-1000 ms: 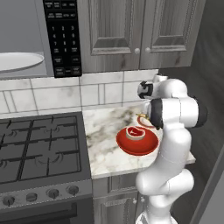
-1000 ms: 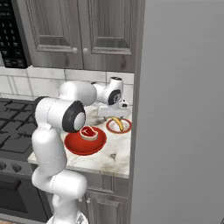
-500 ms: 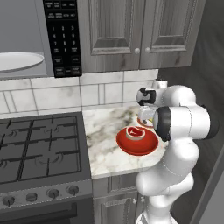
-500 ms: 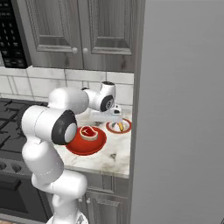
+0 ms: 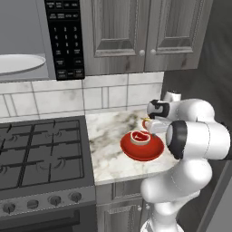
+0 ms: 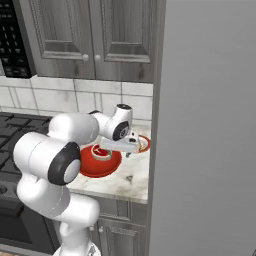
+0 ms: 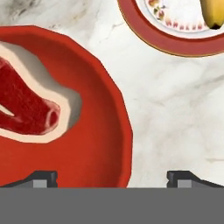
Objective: Remove the banana from the bowl and place it on the small plate. Then place the bowl with only the steak in the microwave, close the door, and press the start button to microwave the steak.
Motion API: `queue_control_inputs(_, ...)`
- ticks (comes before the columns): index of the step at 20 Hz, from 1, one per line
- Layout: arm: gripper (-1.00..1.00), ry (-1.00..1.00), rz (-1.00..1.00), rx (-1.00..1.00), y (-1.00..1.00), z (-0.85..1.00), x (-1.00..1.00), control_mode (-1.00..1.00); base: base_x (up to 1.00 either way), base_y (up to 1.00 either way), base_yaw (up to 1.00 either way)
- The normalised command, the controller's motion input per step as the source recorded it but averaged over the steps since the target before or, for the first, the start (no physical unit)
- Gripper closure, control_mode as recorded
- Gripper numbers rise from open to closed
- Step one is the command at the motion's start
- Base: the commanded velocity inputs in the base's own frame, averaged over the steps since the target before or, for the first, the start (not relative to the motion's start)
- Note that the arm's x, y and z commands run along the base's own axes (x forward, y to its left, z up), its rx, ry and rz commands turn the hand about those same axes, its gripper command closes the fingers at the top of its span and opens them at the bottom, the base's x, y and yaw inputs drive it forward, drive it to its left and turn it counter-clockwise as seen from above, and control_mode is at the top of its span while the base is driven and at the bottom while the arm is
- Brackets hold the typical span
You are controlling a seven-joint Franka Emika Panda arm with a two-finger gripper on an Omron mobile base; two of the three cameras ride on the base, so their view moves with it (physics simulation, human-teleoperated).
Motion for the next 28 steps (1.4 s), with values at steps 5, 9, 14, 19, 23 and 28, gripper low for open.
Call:
queue_control_inputs(5, -1.0, 0.0, -0.04, 0.02, 0.0, -0.18, -0.32, -1.0, 0.0, 0.0, 0.0)
queue_control_inputs(9, -1.0, 0.0, 0.0, 0.02, 0.0, -0.21, -0.05, -1.0, 0.0, 0.0, 0.0)
queue_control_inputs(14, -1.0, 0.0, 0.0, 0.04, -0.01, -0.2, -0.03, -1.0, 0.0, 0.0, 0.0)
queue_control_inputs(19, -1.0, 0.0, 0.0, 0.04, 0.0, -0.16, 0.0, -1.0, 0.0, 0.0, 0.0)
queue_control_inputs(23, -1.0, 0.0, 0.0, 0.04, 0.0, -0.38, 0.02, -1.0, 0.0, 0.0, 0.0)
queue_control_inputs(28, -1.0, -0.01, 0.0, 0.05, 0.0, -0.21, 0.0, -1.0, 0.0, 0.0, 0.0)
